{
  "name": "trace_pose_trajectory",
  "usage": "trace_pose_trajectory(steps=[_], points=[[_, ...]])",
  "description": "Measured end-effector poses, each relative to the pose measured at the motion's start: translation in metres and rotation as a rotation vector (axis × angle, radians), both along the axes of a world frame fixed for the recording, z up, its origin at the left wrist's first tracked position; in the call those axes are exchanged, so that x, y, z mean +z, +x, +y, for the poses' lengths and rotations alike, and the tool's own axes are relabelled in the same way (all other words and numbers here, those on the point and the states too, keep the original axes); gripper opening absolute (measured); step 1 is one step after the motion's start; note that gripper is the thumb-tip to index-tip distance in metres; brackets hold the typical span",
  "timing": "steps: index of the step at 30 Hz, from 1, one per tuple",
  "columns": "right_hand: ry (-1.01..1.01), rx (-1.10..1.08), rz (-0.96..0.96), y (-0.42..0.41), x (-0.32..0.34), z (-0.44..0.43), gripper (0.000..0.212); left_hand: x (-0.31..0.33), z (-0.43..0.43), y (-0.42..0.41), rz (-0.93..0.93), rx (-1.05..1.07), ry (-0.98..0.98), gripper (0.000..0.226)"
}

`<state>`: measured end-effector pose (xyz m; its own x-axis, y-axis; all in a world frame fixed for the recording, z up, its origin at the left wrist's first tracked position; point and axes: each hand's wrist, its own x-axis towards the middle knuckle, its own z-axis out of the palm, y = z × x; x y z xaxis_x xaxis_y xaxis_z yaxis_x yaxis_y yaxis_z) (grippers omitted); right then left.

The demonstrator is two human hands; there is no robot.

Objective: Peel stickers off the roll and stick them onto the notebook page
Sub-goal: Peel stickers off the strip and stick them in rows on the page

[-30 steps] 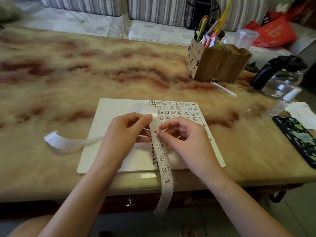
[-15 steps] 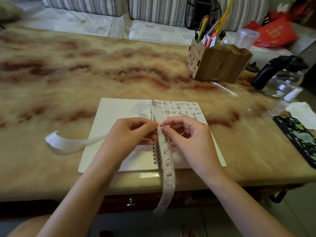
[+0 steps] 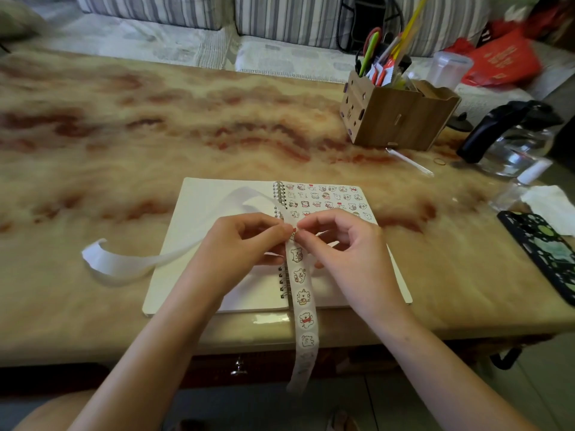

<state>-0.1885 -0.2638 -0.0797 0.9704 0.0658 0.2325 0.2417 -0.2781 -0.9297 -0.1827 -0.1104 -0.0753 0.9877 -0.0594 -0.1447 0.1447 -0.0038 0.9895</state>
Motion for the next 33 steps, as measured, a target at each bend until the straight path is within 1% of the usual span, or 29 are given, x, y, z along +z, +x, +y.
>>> trace_pose_trajectory(steps=[4,8,17,23,29,33], points=[[-0.082,-0.038,-0.062,0.0008,-0.0001,-0.0009,0.012,-0.0004,-0.0004,0.0000,0.002,0.014,-0.013,0.014],[-0.146,-0.049,-0.099,0.0000,-0.0020,-0.0001,0.008,-0.0003,-0.0001,0.0003,0.002,0.035,-0.008,0.012],[-0.203,-0.060,-0.168,-0.0026,-0.0004,0.0018,0.009,0.0019,-0.0006,-0.0017,-0.018,0.068,0.004,0.013],[-0.223,-0.056,-0.181,-0.0023,-0.0010,0.0012,0.009,0.0032,-0.0019,-0.0020,-0.029,0.087,0.060,0.014],[-0.291,-0.039,-0.218,-0.0014,-0.0032,0.0001,0.010,0.0022,-0.0008,-0.0025,-0.017,0.097,0.073,0.015],[-0.307,-0.012,-0.174,-0.0009,-0.0016,-0.0007,0.006,0.0017,-0.0008,-0.0022,-0.009,0.089,0.083,0.015]])
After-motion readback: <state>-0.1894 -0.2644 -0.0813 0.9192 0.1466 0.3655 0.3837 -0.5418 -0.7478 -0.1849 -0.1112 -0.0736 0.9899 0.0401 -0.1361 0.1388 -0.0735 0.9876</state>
